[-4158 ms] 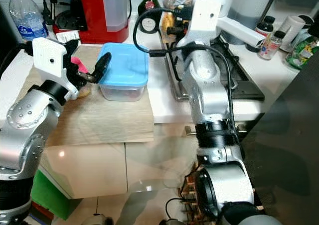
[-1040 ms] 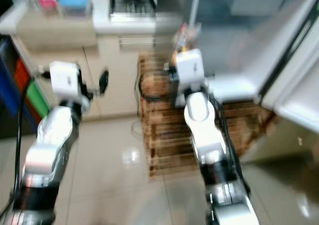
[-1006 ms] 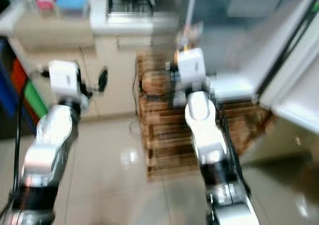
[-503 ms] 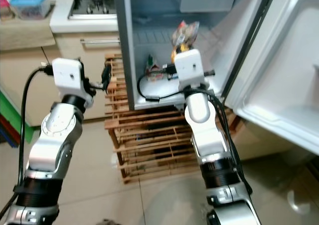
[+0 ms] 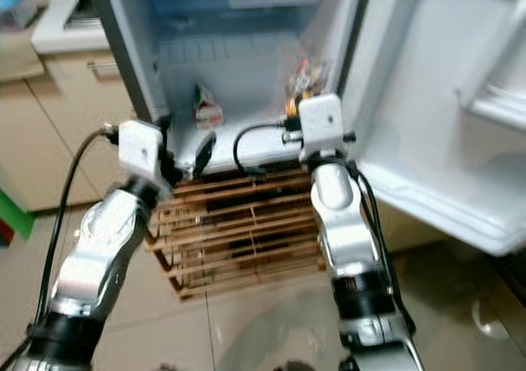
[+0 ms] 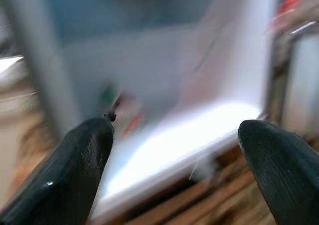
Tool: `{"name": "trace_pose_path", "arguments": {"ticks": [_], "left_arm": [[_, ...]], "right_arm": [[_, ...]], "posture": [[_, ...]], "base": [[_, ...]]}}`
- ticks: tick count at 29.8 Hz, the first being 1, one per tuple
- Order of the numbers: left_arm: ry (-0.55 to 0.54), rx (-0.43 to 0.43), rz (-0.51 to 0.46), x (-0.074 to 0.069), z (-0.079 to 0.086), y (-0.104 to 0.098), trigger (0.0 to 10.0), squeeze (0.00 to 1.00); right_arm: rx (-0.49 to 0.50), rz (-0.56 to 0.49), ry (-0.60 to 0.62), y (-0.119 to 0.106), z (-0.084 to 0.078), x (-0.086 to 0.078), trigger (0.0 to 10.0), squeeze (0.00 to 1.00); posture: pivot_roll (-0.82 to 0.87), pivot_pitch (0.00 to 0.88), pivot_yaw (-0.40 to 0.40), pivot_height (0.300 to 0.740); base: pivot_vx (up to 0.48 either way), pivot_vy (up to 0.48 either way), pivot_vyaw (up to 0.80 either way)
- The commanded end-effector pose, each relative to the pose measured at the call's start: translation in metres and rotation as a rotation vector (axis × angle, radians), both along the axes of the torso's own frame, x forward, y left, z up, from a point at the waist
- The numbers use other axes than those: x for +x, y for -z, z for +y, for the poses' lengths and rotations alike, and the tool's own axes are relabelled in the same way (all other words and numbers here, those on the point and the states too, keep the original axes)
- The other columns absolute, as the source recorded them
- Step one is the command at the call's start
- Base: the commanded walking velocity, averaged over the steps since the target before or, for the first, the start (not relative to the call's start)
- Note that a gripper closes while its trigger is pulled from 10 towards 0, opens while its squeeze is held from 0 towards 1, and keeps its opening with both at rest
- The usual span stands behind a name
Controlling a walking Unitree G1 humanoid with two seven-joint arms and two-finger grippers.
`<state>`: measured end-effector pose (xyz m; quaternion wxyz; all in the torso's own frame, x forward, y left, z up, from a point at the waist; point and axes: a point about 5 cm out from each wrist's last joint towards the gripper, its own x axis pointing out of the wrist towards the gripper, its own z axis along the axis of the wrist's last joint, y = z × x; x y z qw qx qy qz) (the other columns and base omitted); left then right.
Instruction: Restocking fridge
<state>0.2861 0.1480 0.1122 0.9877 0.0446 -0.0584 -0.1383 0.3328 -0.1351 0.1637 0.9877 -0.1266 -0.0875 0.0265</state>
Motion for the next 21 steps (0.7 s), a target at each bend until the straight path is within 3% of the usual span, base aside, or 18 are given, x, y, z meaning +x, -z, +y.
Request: {"name": "trace_pose_path", "arguments": {"ticks": [1, 5, 9, 13, 15, 18, 21], "left_arm": [[-0.077, 0.005, -0.032, 0.002, 0.012, 0.003, 10.0, 0.0], [-0.082, 0.089, -0.023, 0.007, 0.002, 0.012, 10.0, 0.0], [-0.073, 0.108, -0.135, 0.01, -0.006, -0.006, 10.0, 0.0], [-0.031, 0.173, -0.198, 0.013, -0.017, -0.002, 10.0, 0.0], [-0.013, 0.168, -0.228, 0.017, -0.022, -0.006, 10.0, 0.0], [-0.005, 0.127, -0.198, 0.021, -0.023, -0.008, 10.0, 0.0], [0.0, 0.094, -0.189, 0.025, -0.024, -0.018, 10.0, 0.0]], "right_arm": [[-0.027, -0.049, -0.019, -0.004, 0.004, 0.001, 0.0, 0.0], [-0.021, -0.049, 0.019, 0.001, 0.003, 0.007, 0.0, 0.0], [-0.028, -0.072, 0.001, -0.005, 0.008, 0.011, 0.0, 0.0], [-0.017, -0.085, -0.002, -0.007, 0.01, 0.019, 0.0, 0.0], [-0.024, -0.113, -0.009, -0.011, 0.013, 0.023, 0.0, 0.0], [-0.022, -0.118, -0.013, -0.012, 0.015, 0.025, 0.0, 0.0], [-0.021, -0.123, -0.022, -0.014, 0.018, 0.026, 0.0, 0.0]], "posture": [[-0.09, 0.038, 0.008, 0.74], [-0.08, 0.034, -0.006, 0.74], [-0.06, 0.031, -0.009, 0.74], [-0.06, 0.029, -0.014, 0.74], [-0.05, 0.025, -0.01, 0.74], [-0.05, 0.019, -0.007, 0.74], [-0.04, 0.012, -0.005, 0.74]], "base": [[0.0, 0.0, 0.0], [0.0, 0.0, 0.0], [0.0, 0.0, 0.0], [0.0, 0.0, 0.0], [0.0, 0.0, 0.0], [0.0, 0.0, 0.0], [0.48, 0.0, 0.0]]}}
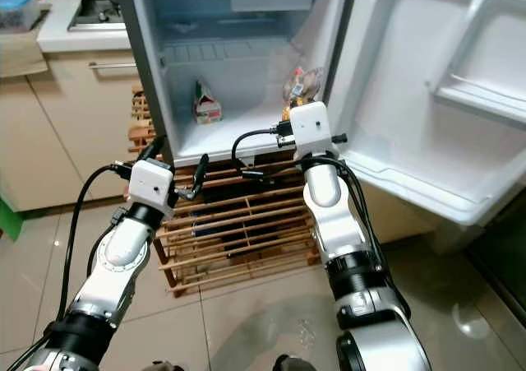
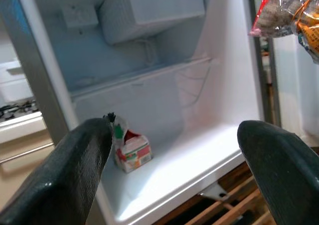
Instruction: Restocking fridge
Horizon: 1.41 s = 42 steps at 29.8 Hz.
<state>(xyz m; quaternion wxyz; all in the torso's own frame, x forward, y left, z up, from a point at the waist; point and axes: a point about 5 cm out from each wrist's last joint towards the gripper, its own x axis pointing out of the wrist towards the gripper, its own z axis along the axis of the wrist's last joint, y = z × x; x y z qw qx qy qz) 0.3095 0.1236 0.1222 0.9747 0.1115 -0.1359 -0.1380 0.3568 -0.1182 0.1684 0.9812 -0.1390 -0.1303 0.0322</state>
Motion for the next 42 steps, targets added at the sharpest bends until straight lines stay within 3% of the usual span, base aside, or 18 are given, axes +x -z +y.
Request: {"name": "trace_pose_path", "arguments": {"ticks": [1, 9, 21, 28, 35, 41, 42], "left_arm": [[0.001, -0.04, -0.022, 0.004, 0.0, -0.013, 10.0, 0.0], [0.031, -0.07, -0.03, 0.007, -0.004, -0.019, 10.0, 0.0], [0.174, 0.003, 0.007, 0.007, -0.023, -0.022, 10.0, 0.0], [0.118, 0.007, 0.016, 0.007, -0.012, -0.025, 10.0, 0.0], [0.158, -0.014, -0.007, -0.001, -0.01, -0.043, 10.0, 0.0], [0.159, -0.007, -0.001, -0.015, -0.004, -0.049, 10.0, 0.0], [0.162, 0.004, 0.01, -0.021, -0.002, -0.048, 10.0, 0.0]], "right_arm": [[0.003, -0.04, -0.008, -0.009, 0.003, 0.003, 0.0, 0.0], [-0.008, -0.03, -0.034, -0.004, 0.007, 0.005, 0.0, 0.0], [-0.024, -0.016, -0.031, 0.001, 0.008, 0.007, 0.0, 0.0], [-0.016, 0.028, -0.038, 0.008, 0.009, 0.008, 0.0, 0.0], [0.082, 0.123, -0.03, 0.023, 0.01, 0.006, 0.0, 0.0], [0.205, 0.189, -0.057, 0.032, 0.018, 0.003, 0.0, 0.0], [0.263, 0.235, -0.056, 0.038, 0.018, 0.004, 0.0, 0.0]], "posture": [[-0.04, 0.01, -0.004, 0.74], [-0.03, 0.003, -0.001, 0.74], [-0.04, 0.007, 0.006, 0.74], [-0.03, 0.045, 0.008, 0.74], [0.01, 0.106, 0.016, 0.74], [0.04, 0.169, 0.043, 0.74], [0.05, 0.198, 0.057, 0.74]], "base": [[0.48, 0.0, 0.0], [0.48, 0.0, 0.0], [0.468, 0.0, 0.0], [0.127, 0.0, 0.0], [0.0, 0.0, 0.0], [0.0, 0.0, 0.0], [0.0, 0.0, 0.0]]}}
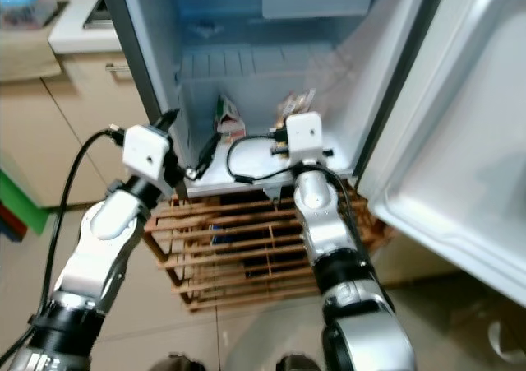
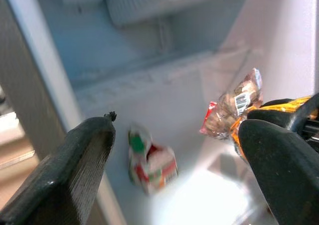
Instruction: Restocking fridge
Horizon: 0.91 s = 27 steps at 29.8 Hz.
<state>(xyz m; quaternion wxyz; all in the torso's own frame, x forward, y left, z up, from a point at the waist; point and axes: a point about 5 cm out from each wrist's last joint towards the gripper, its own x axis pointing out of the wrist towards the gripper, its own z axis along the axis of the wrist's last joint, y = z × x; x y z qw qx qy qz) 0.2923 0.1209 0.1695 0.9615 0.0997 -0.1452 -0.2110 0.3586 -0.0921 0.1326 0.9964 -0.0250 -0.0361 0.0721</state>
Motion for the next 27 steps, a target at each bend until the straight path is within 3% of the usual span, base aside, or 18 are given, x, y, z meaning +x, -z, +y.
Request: {"name": "trace_pose_path", "arguments": {"ticks": [1, 4, 6, 8, 12, 14, 18, 20, 23, 27], "left_arm": [[0.01, 0.007, 0.012, -0.004, 0.001, -0.001, 10.0, 0.0], [0.036, 0.025, 0.047, -0.018, 0.001, 0.002, 10.0, 0.0], [0.036, 0.025, 0.047, -0.018, 0.001, 0.002, 10.0, 0.0], [0.041, 0.03, 0.067, -0.031, 0.004, 0.001, 10.0, 0.0], [0.039, 0.031, 0.091, -0.041, 0.007, 0.002, 10.0, 0.0], [0.029, 0.036, 0.125, -0.054, 0.011, 0.001, 10.0, 0.0], [0.028, 0.036, 0.129, -0.059, 0.012, -0.001, 10.0, 0.0], [0.017, 0.031, 0.166, -0.067, 0.014, -0.002, 10.0, 0.0], [0.015, 0.032, 0.193, -0.075, 0.013, -0.001, 10.0, 0.0], [0.018, 0.034, 0.215, -0.08, 0.012, 0.001, 10.0, 0.0]], "right_arm": [[0.046, 0.031, 0.027, 0.002, -0.009, 0.003, 0.0, 0.0], [0.084, 0.106, 0.057, 0.013, -0.01, 0.007, 0.0, 0.0], [0.084, 0.106, 0.057, 0.013, -0.01, 0.007, 0.0, 0.0], [0.074, 0.108, 0.085, 0.014, -0.009, 0.008, 0.0, 0.0], [0.057, 0.109, 0.124, 0.014, -0.011, 0.011, 0.0, 0.0], [0.068, 0.094, 0.135, 0.003, -0.008, 0.019, 0.0, 0.0], [0.088, 0.063, 0.13, -0.006, -0.006, 0.022, 0.0, 0.0], [0.109, -0.015, 0.102, -0.033, 0.001, 0.032, 0.0, 0.0], [0.148, -0.004, 0.083, -0.039, 0.005, 0.036, 0.0, 0.0], [0.131, 0.007, 0.035, -0.044, 0.012, 0.04, 0.0, 0.0]], "posture": [[0.05, 0.198, 0.057, 0.74], [0.08, 0.257, 0.084, 0.74], [0.08, 0.257, 0.084, 0.74], [0.11, 0.282, 0.1, 0.74], [0.14, 0.306, 0.115, 0.74], [0.17, 0.335, 0.131, 0.74], [0.18, 0.346, 0.135, 0.74], [0.19, 0.361, 0.136, 0.74], [0.2, 0.37, 0.133, 0.74], [0.21, 0.38, 0.127, 0.74]], "base": [[0.0, 0.0, 0.0], [0.0, 0.0, 0.0], [0.0, 0.0, 0.0], [0.0, 0.0, 0.0], [0.0, 0.0, 0.0], [0.0, 0.0, 0.0], [0.0, 0.0, 0.0], [0.0, 0.0, 0.0], [0.0, 0.0, 0.0], [0.0, 0.0, 0.0]]}}
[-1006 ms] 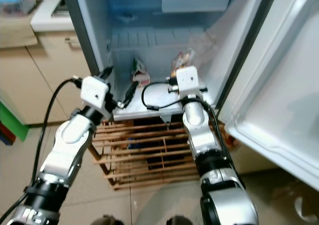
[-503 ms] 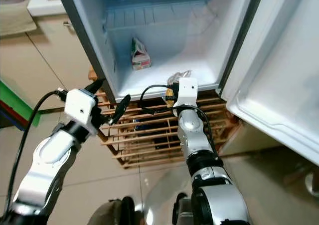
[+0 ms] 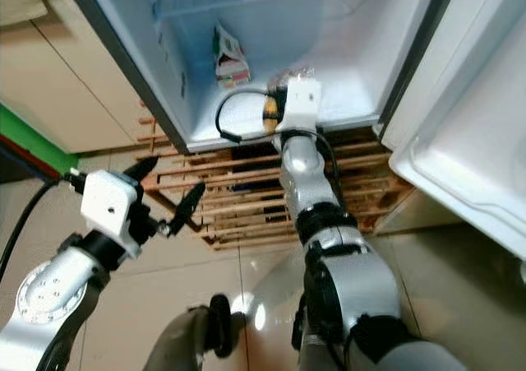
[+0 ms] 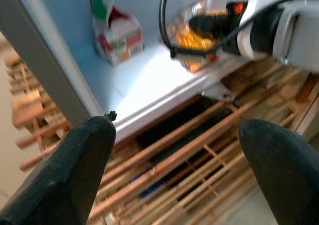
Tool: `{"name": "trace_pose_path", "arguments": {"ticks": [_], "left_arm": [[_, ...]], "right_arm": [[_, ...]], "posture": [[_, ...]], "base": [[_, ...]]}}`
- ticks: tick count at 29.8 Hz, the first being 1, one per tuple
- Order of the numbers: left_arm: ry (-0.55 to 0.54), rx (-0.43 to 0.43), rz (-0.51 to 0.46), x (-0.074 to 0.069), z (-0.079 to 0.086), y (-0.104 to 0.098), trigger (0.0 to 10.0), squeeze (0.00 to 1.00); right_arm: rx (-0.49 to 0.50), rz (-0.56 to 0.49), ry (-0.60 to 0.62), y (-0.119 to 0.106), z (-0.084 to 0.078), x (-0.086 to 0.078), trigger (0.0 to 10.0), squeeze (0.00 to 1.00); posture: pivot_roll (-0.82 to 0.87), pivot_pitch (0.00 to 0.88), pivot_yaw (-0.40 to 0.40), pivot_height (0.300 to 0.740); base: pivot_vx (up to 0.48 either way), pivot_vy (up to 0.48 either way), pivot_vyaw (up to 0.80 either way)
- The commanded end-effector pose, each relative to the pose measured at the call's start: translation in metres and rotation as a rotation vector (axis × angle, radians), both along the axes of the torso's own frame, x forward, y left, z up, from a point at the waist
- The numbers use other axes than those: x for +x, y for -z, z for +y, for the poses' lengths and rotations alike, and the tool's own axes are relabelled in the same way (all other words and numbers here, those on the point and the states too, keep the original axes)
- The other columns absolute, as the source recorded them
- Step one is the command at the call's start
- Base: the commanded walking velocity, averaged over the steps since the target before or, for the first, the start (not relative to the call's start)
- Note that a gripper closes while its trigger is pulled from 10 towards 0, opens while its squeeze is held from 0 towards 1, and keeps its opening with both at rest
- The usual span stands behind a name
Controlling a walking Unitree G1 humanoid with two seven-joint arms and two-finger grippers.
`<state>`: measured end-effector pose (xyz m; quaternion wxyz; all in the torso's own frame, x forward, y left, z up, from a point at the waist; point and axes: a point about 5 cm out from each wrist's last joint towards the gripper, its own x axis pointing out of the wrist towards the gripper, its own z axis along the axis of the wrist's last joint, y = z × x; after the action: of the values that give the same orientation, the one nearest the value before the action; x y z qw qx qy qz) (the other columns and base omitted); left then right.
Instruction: Restocking fridge
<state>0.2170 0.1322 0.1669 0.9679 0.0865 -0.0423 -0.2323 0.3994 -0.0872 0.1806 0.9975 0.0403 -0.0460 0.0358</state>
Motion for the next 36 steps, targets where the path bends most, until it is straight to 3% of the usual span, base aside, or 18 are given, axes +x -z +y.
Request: {"name": "trace_pose_path", "arguments": {"ticks": [1, 8, 16, 17, 18, 19, 20, 21, 32, 33, 34, 35, 36], "left_arm": [[-0.005, 0.011, 0.008, -0.006, 0.001, -0.001, 10.0, 0.0], [-0.031, 0.009, 0.036, -0.017, 0.001, -0.001, 10.0, 0.0], [-0.05, 0.004, 0.056, -0.024, 0.001, 0.001, 10.0, 0.0], [-0.054, 0.002, 0.062, -0.025, -0.001, 0.002, 10.0, 0.0], [-0.055, 0.001, 0.064, -0.025, -0.001, 0.002, 10.0, 0.0], [-0.056, 0.0, 0.066, -0.026, -0.002, 0.002, 10.0, 0.0], [-0.058, -0.002, 0.068, -0.026, -0.002, 0.002, 10.0, 0.0], [-0.059, -0.005, 0.072, -0.027, -0.002, 0.003, 10.0, 0.0], [-0.056, -0.008, 0.076, -0.028, -0.005, 0.004, 10.0, 0.0], [-0.053, -0.012, 0.074, -0.028, -0.006, 0.004, 10.0, 0.0], [-0.053, -0.012, 0.074, -0.028, -0.006, 0.004, 10.0, 0.0], [-0.039, -0.013, 0.068, -0.029, -0.008, 0.003, 10.0, 0.0], [-0.031, -0.012, 0.066, -0.03, -0.009, 0.003, 10.0, 0.0]], "right_arm": [[-0.003, 0.016, -0.036, 0.002, 0.008, -0.001, 0.0, 0.0], [-0.018, 0.029, -0.103, -0.006, 0.018, 0.003, 0.0, 0.0], [-0.018, 0.032, -0.123, -0.01, 0.019, 0.005, 0.0, 0.0], [-0.005, 0.041, -0.131, -0.011, 0.019, 0.006, 1.6, 0.0], [0.008, 0.047, -0.138, -0.012, 0.02, 0.006, 9.3, 0.0], [0.016, 0.05, -0.146, -0.012, 0.02, 0.006, 9.3, 0.0], [0.023, 0.048, -0.155, -0.014, 0.022, 0.007, 4.6, 0.0], [0.021, 0.044, -0.169, -0.017, 0.024, 0.007, 10.0, 0.0], [-0.057, -0.014, -0.153, -0.035, 0.026, 0.011, 10.0, 0.0], [-0.056, -0.012, -0.128, -0.036, 0.024, 0.012, 10.0, 0.71], [-0.056, -0.012, -0.128, -0.036, 0.024, 0.012, 10.0, 0.71], [-0.047, -0.008, -0.118, -0.036, 0.023, 0.012, 10.0, 1.0], [-0.046, -0.006, -0.115, -0.036, 0.022, 0.012, 10.0, 1.0]], "posture": [[0.21, 0.382, 0.126, 0.74], [0.23, 0.398, 0.098, 0.74], [0.23, 0.41, 0.086, 0.74], [0.23, 0.414, 0.081, 0.74], [0.23, 0.414, 0.081, 0.74], [0.23, 0.414, 0.08, 0.74], [0.23, 0.414, 0.08, 0.74], [0.23, 0.414, 0.08, 0.74], [0.23, 0.414, 0.074, 0.74], [0.23, 0.414, 0.073, 0.74], [0.23, 0.414, 0.073, 0.74], [0.23, 0.413, 0.073, 0.74], [0.23, 0.413, 0.073, 0.74]], "base": [[0.0, 0.0, 0.0], [0.0, 0.0, 0.0], [0.0, 0.0, 0.0], [0.0, 0.0, 0.0], [0.0, 0.0, 0.0], [0.0, 0.0, 0.0], [0.0, 0.0, 0.0], [0.0, 0.0, 0.0], [0.0, 0.0, 0.0], [0.0, 0.0, 0.0], [0.0, 0.0, 0.0], [0.0, 0.0, 0.0], [0.0, 0.0, 0.0]]}}
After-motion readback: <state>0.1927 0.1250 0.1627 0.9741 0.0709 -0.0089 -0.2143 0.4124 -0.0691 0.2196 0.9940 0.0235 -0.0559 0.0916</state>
